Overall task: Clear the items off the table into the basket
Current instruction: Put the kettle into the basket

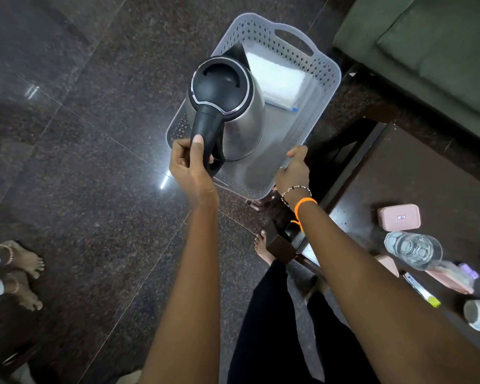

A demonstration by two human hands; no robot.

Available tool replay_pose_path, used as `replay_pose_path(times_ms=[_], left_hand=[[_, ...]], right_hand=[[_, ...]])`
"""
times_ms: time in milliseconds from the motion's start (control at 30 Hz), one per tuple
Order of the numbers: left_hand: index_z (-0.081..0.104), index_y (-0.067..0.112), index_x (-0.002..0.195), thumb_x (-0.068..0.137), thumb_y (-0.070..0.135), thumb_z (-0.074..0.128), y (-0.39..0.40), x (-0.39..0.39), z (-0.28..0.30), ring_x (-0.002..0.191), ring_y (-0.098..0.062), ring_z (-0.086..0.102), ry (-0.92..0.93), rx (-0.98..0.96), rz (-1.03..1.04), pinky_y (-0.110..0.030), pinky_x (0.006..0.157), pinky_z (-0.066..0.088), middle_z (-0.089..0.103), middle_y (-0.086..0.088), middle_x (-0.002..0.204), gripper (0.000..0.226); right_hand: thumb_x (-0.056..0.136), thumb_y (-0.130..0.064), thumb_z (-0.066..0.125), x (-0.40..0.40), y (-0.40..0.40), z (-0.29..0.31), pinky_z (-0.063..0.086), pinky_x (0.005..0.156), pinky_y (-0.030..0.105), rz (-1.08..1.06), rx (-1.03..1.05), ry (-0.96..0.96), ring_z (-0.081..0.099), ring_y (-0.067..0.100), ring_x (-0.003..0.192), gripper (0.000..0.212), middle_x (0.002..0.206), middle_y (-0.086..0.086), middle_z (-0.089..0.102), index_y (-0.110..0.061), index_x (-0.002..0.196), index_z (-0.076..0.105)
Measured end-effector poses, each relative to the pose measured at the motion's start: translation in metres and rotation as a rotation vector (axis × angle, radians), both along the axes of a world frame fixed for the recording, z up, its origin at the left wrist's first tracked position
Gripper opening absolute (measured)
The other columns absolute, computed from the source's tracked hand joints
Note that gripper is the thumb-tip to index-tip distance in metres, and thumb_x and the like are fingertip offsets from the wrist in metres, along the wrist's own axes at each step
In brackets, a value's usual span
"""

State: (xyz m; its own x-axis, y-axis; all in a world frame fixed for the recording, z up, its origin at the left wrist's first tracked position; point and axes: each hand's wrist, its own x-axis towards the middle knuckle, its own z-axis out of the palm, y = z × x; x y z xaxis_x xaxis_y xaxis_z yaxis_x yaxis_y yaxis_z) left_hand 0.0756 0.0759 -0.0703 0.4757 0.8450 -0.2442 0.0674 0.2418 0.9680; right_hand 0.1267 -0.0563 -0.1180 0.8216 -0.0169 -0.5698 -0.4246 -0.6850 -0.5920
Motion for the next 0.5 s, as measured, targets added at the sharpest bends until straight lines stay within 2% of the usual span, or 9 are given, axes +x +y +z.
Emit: replay_pose_path(times_ms=[133,200,267,333,400,467,500], left_hand=[[0.047,0.017,0.065,0.084,0.020,0.055,0.001,-0.003,0.000,0.055,0.002,0.039,0.046,0.019,-0.034,-0.011,0.056,0.035,0.043,0.016,0.057,0.020],[0.050,0.018,0.068,0.084,0.023,0.056,0.000,-0.005,0.001,0.059,0.002,0.042,0.084,0.029,-0.043,-0.012,0.059,0.036,0.047,0.015,0.061,0.018],[0.056,0.016,0.077,0.084,0.028,0.058,-0.004,-0.008,0.005,0.066,-0.001,0.047,0.127,0.030,-0.026,-0.013,0.066,0.040,0.053,0.008,0.072,0.014],[0.058,0.016,0.093,0.084,0.028,0.061,-0.013,-0.013,0.010,0.079,-0.003,0.053,0.169,0.049,0.015,-0.013,0.072,0.045,0.057,0.002,0.093,0.015],[0.056,0.018,0.104,0.084,0.022,0.064,-0.026,-0.019,0.018,0.093,-0.007,0.054,0.202,0.118,0.077,-0.018,0.083,0.049,0.051,0.000,0.108,0.022],[0.051,0.019,0.109,0.082,0.017,0.063,-0.046,-0.027,0.027,0.098,-0.013,0.052,0.236,0.208,0.130,-0.029,0.089,0.050,0.047,0.000,0.111,0.030],[0.050,0.020,0.110,0.082,0.014,0.062,-0.057,-0.031,0.030,0.097,-0.010,0.051,0.251,0.239,0.147,-0.029,0.088,0.050,0.047,-0.001,0.110,0.031]], right_hand=[[0.078,0.008,0.039,-0.001,-0.001,-0.001,0.048,0.080,0.052,-0.009,-0.015,-0.028,0.057,0.048,0.090,0.035,0.105,0.026,0.059,-0.008,0.109,0.035],[0.078,0.008,0.039,-0.002,-0.001,-0.004,0.047,0.078,0.049,-0.005,-0.017,-0.038,0.056,0.047,0.090,0.038,0.105,0.025,0.059,-0.006,0.113,0.035],[0.079,0.008,0.040,-0.001,-0.003,-0.008,0.048,0.079,0.049,0.015,0.004,-0.037,0.057,0.047,0.091,0.038,0.106,0.025,0.058,-0.006,0.114,0.035],[0.083,0.006,0.043,0.002,-0.007,-0.011,0.050,0.082,0.054,0.036,0.073,0.002,0.059,0.046,0.092,0.036,0.105,0.024,0.057,-0.006,0.116,0.034],[0.086,0.003,0.047,0.003,-0.017,-0.012,0.056,0.074,0.052,0.051,0.156,0.017,0.063,0.041,0.078,0.031,0.085,0.017,0.058,-0.006,0.114,0.037],[0.085,0.001,0.052,0.002,-0.036,-0.011,0.057,0.062,0.040,0.040,0.206,-0.018,0.060,0.029,0.057,0.023,0.065,0.006,0.052,-0.002,0.107,0.045],[0.084,0.000,0.053,-0.001,-0.046,-0.010,0.056,0.062,0.037,0.034,0.217,-0.044,0.057,0.025,0.055,0.018,0.060,0.002,0.050,-0.001,0.102,0.050]])
